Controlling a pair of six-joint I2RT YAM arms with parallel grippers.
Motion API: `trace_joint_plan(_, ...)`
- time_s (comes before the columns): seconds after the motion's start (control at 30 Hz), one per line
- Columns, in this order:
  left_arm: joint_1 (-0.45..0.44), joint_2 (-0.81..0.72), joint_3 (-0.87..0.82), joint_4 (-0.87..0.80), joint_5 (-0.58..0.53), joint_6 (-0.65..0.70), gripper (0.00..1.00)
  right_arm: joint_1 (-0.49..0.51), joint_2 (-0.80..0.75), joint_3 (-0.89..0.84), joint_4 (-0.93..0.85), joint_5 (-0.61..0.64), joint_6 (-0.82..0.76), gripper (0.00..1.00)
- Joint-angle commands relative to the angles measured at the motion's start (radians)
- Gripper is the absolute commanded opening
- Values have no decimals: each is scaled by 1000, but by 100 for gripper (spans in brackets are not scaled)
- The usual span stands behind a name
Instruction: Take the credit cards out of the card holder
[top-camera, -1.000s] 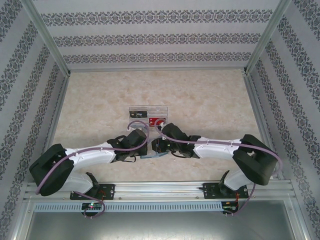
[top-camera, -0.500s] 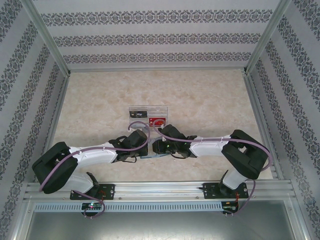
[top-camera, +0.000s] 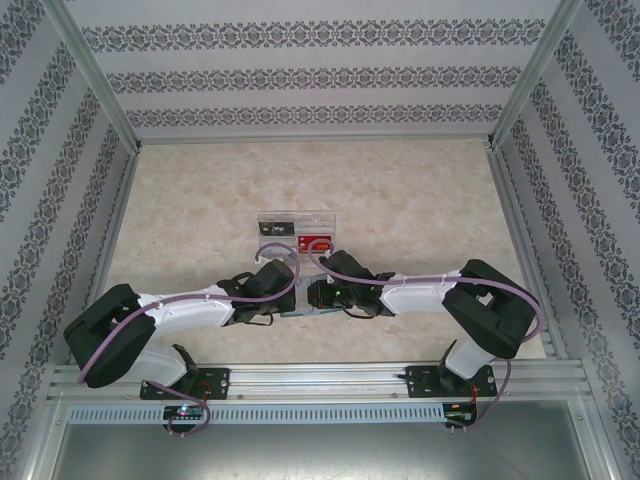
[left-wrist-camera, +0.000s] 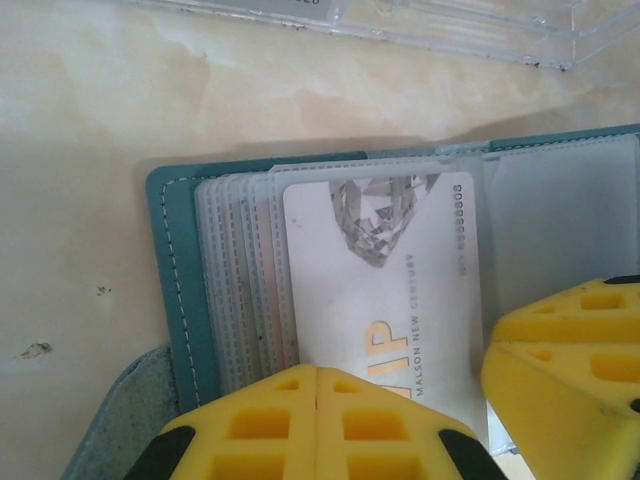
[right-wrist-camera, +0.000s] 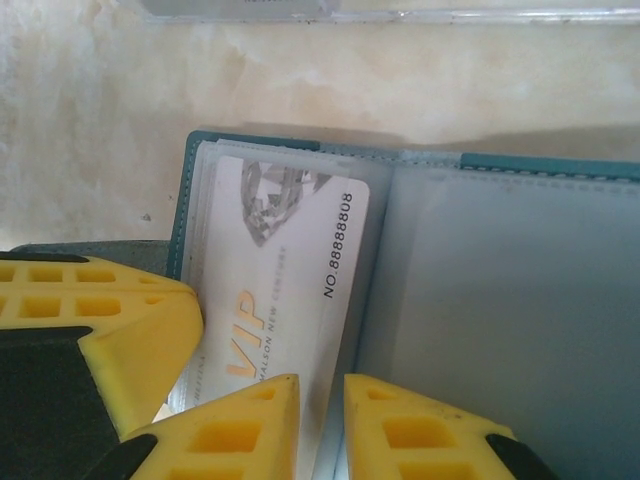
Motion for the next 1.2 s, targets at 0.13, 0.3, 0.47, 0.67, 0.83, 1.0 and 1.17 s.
trace_joint_plan(0.13, 6, 11, -24, -31, 24, -16, 0, -15, 38, -8, 59, -38, 33, 19)
trace_joint_plan(0.3, 5, 7, -28, -30, 24, -18, 0, -15, 42, -9, 63, -42, 39, 11)
trace_joint_plan(0.47, 5, 4, -20, -54, 10, -22, 0, -19, 27, -25, 60, -38, 46, 0)
trace_joint_plan(0.67, 5, 4, 3, -164, -76, -45, 0, -33, -6, -56, 53, -24, 48, 0)
trace_joint_plan(0.83, 5, 3, -10, -166, -80, -52, 0, -46, -22, -79, 54, -27, 49, 0)
trace_joint_plan(1.0, 5, 9, -7, -160, -71, -50, 0, -54, -28, -91, 57, -30, 49, 0)
trace_joint_plan(1.17, 5, 8, -4, -165, -68, -43, 0, -74, -67, -117, 48, -27, 42, 0)
